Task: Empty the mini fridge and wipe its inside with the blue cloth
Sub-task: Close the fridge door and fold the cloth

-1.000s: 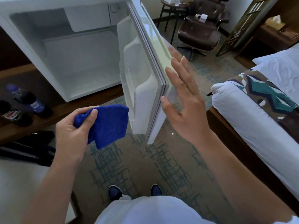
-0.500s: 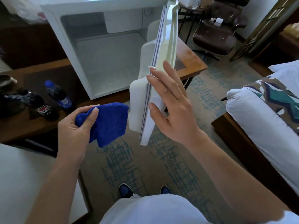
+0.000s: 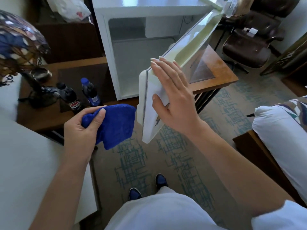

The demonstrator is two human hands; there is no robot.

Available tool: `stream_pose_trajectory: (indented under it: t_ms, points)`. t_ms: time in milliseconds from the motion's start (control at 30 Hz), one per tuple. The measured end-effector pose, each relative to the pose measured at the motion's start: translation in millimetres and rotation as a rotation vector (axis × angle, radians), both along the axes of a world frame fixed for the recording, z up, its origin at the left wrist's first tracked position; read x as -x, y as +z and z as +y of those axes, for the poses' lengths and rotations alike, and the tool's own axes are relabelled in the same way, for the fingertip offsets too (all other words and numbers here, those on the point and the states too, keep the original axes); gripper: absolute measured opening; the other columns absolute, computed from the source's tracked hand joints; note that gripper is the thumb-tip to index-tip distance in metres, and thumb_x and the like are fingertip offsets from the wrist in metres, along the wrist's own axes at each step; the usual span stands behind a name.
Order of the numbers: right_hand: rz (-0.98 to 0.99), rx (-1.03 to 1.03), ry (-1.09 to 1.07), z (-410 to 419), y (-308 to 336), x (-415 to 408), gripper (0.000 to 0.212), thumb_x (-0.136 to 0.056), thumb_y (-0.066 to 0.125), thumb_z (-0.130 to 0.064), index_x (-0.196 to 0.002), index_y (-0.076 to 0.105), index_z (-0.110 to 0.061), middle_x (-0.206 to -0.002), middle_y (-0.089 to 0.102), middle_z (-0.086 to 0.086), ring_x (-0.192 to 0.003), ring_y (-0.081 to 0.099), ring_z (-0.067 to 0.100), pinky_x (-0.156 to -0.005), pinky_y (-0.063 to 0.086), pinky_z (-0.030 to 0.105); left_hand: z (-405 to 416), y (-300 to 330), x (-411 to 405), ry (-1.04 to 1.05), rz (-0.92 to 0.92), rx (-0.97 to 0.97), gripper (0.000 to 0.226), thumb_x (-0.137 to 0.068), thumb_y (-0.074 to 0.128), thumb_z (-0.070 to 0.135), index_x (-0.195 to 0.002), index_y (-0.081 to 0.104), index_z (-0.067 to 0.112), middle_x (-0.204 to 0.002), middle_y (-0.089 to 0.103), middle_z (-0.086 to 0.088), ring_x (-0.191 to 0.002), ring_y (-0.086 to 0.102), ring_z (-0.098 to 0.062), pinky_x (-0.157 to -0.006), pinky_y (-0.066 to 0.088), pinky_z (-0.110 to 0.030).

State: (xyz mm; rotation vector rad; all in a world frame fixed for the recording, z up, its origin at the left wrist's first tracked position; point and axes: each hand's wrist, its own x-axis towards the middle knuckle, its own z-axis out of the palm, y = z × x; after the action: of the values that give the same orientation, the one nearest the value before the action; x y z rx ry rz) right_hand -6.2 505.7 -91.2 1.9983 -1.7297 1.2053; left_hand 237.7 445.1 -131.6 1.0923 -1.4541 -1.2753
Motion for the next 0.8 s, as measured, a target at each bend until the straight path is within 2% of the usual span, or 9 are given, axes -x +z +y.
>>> stream_pose_trajectory:
  t_ms: [67,233,333,433,667,800]
  points:
    - [-0.021,-0.001,0.039,-12.5,-0.8,-1.0,0.054,-0.089,0.064,0.002,-0.141,0.053,0.010,-0.150,0.053,0.023,-0.146,0.044,0.040,-0.124,0.030,0.059,-5.0,-0.6,-3.0,0.025,-0.011,0.009,0.008,-0.095,0.066,0.033,-0.098,0.074,0.033,-0.087,0.072,0.018,-0.088,0.066,-0.001,-0.073,0.058,-0.020]
    - [-0.018,0.014,0.115,-50.3,-2.7,-1.1,0.051,-0.090,0.062,0.001,-0.140,0.056,0.007,-0.148,0.056,0.021,-0.145,0.046,0.039,-0.124,0.027,0.060,-16.9,-1.5,-7.0,0.106,-0.038,-0.008,0.010,-0.094,0.066,0.035,-0.100,0.073,0.030,-0.088,0.071,0.015,-0.089,0.066,-0.004,-0.076,0.059,-0.031]
    - [-0.005,0.037,0.137,-74.8,-5.8,-2.3,0.050,-0.090,0.062,0.000,-0.139,0.058,0.005,-0.147,0.057,0.019,-0.145,0.047,0.038,-0.124,0.026,0.061,-26.2,-0.4,-5.7,0.156,-0.058,0.003,0.011,-0.095,0.066,0.034,-0.102,0.074,0.029,-0.095,0.072,0.008,-0.091,0.067,-0.004,-0.070,0.060,-0.019]
    - [-0.002,0.049,0.153,-98.7,-7.8,-3.3,0.051,-0.089,0.063,0.000,-0.139,0.059,0.004,-0.148,0.057,0.018,-0.145,0.047,0.036,-0.125,0.024,0.061,-38.4,-1.9,-2.2,0.214,-0.056,-0.012,0.012,-0.098,0.066,0.026,-0.105,0.073,0.020,-0.099,0.071,-0.003,-0.091,0.067,-0.007,-0.068,0.059,-0.016]
    - [0.036,0.074,0.203,-147.4,-7.6,0.6,0.053,-0.087,0.064,-0.001,-0.140,0.059,0.002,-0.147,0.058,0.016,-0.144,0.049,0.034,-0.125,0.025,0.060,-70.0,0.2,10.7,0.266,-0.062,-0.018,0.010,-0.095,0.066,0.033,-0.101,0.073,0.033,-0.091,0.074,0.014,-0.092,0.069,-0.005,-0.073,0.061,-0.019]
    - [0.060,0.068,0.214,-168.8,-6.7,2.5,0.054,-0.089,0.064,-0.006,-0.142,0.058,0.001,-0.150,0.057,0.015,-0.145,0.048,0.032,-0.126,0.025,0.058,-83.6,2.2,15.9,0.297,-0.050,-0.023,0.011,-0.093,0.066,0.037,-0.099,0.074,0.036,-0.092,0.074,0.012,-0.096,0.070,-0.014,-0.078,0.061,-0.033]
